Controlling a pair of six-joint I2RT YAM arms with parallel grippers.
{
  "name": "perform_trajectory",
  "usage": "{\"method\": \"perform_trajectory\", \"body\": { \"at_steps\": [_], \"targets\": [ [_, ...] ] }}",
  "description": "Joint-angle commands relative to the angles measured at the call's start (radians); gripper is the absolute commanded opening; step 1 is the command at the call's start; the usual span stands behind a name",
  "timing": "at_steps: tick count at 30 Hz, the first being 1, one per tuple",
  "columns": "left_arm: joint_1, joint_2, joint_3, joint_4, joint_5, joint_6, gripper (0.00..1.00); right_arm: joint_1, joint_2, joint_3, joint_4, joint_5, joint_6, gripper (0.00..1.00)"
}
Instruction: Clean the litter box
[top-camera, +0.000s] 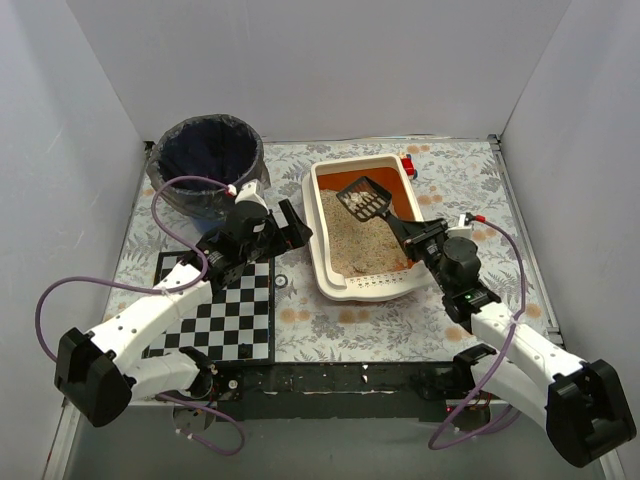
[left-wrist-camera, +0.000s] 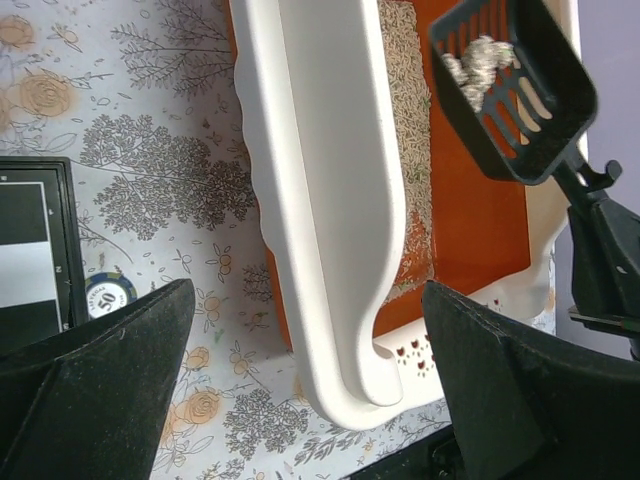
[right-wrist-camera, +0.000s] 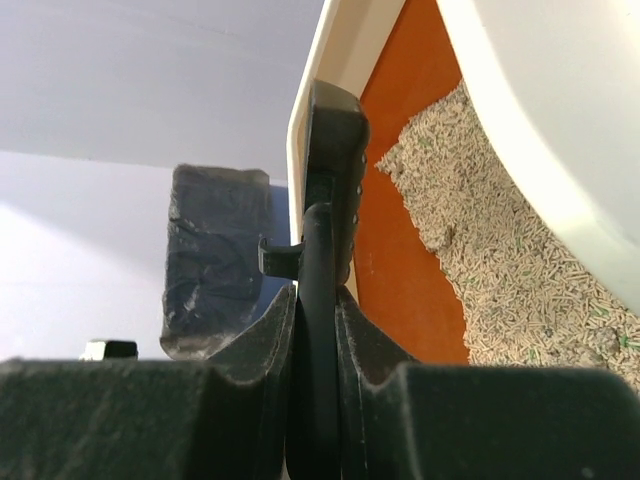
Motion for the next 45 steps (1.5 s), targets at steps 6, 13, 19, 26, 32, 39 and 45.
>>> {"method": "perform_trajectory", "body": {
  "at_steps": [6, 13, 19, 26, 32, 39, 45],
  "targets": [
    [0.006, -0.061, 0.041, -0.027, -0.057, 0.041, 0.98, 0.006, -0.092, -0.007, 0.025, 0.129, 0.027, 0.01],
    [0.006, -0.044, 0.052, -0.031, -0.04, 0.041, 0.98, 0.006, -0.12, 0.126, -0.26, 0.225, -0.015, 0.01],
    [0.005, -0.032, 0.055, -0.007, -0.037, 0.047, 0.98, 0.008, -0.119, 0.0, 0.089, 0.041, 0.041, 0.01],
    [0.006, -0.075, 0.019, -0.053, -0.071, 0.038, 0.98, 0.008, -0.056, 0.252, -0.276, 0.073, 0.002, 0.01],
    [0.006, -0.133, -0.023, -0.053, -0.071, 0.038, 0.98, 0.012, 0.004, 0.276, -0.101, 0.003, 0.075, 0.01],
    [0.006, -0.198, -0.093, -0.027, -0.05, 0.018, 0.98, 0.08, 0.22, 0.584, -0.111, -0.117, 0.059, 0.01],
    [0.006, -0.233, -0.109, -0.05, -0.045, 0.013, 0.98, 0.222, 0.474, 0.989, -0.175, -0.113, -0.066, 0.01]
  ]
}}
